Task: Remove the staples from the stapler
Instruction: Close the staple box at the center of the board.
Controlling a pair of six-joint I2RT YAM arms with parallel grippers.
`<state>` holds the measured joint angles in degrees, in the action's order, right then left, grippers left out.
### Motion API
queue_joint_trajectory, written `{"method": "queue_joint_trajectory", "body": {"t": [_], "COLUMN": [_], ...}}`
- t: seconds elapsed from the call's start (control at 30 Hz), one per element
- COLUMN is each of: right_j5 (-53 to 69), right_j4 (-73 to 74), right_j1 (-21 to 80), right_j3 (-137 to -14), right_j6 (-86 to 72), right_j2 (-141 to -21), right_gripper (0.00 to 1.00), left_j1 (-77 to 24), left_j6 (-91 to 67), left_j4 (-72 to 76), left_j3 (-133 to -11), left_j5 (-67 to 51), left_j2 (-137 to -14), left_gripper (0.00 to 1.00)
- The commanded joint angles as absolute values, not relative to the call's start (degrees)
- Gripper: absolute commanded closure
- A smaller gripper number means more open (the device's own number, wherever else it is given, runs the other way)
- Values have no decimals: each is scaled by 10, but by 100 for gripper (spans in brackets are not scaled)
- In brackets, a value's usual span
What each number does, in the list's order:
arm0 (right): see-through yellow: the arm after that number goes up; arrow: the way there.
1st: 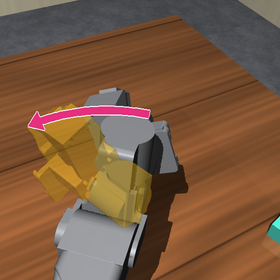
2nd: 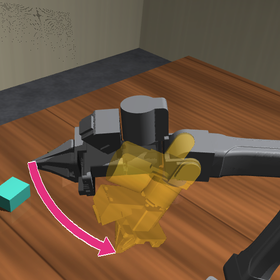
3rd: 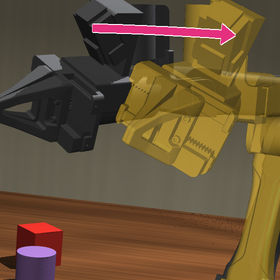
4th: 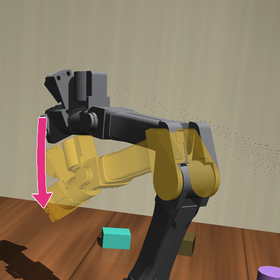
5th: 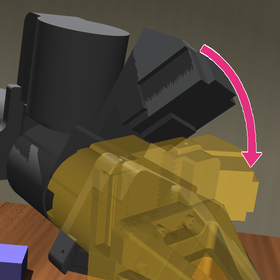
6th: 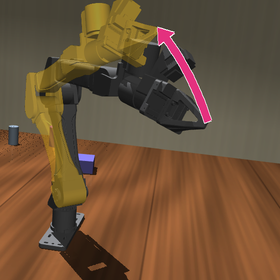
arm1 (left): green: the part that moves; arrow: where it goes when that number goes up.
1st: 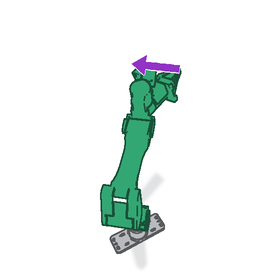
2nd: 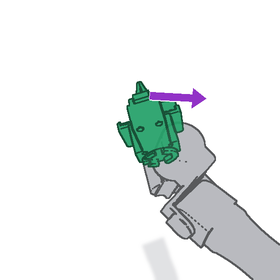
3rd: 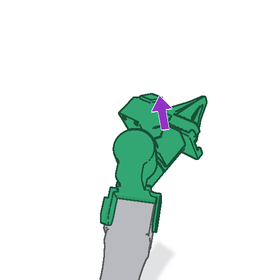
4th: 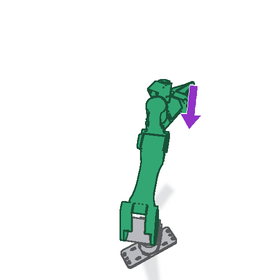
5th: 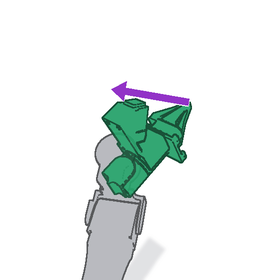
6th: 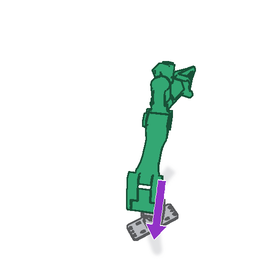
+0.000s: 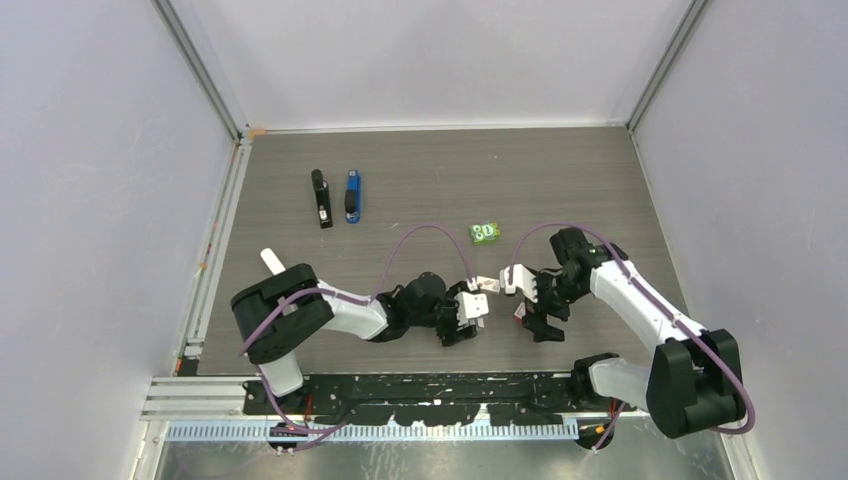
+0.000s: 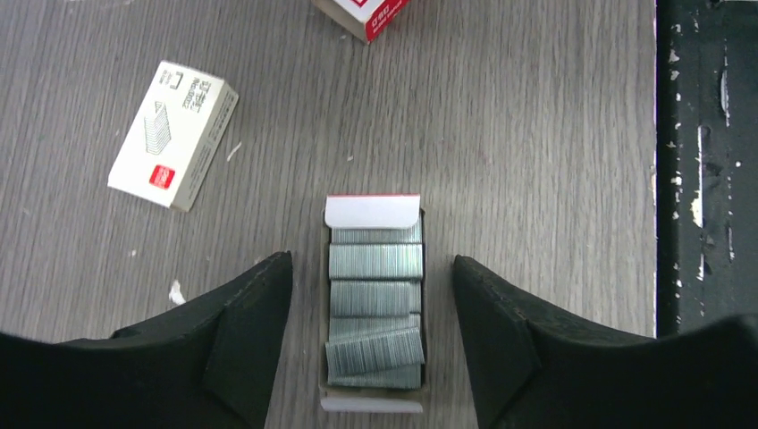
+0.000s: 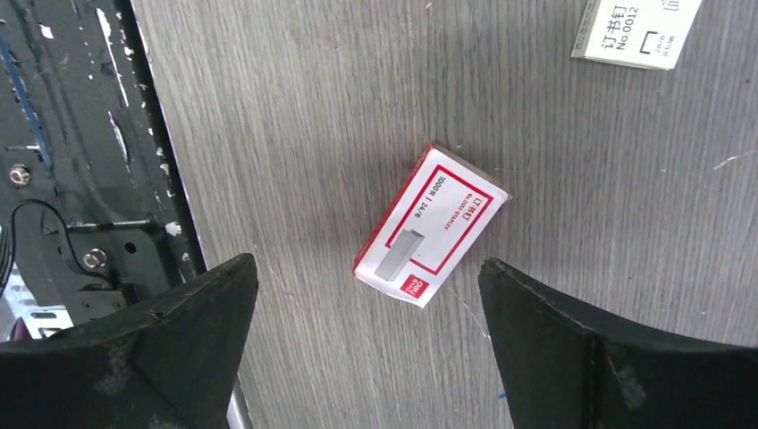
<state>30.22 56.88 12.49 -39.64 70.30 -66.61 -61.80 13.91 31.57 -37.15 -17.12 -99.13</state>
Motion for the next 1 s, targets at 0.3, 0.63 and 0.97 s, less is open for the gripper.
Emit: {"method": "queue_joint_trajectory", "body": {"t": [0.3,0.63,0.97], "right_j5": [265,187,170], "right_j4": [514,432,431], "right_j1": [142,195,218], "right_j3": [-393,-398,-404], "right_j6": [635,549,557], "right_j2": [-707,-746,-783], "right_gripper": [3,8,27], "left_j1": [-616,-613,-613], "left_j6": [9,-145,-152], "left_j4": [384,370,333], "left_j3": [-229,-93,-58], "left_j5": [-56,-6,13], "left_j2": [-771,-524,-434], "left_gripper": [20,20,21]}}
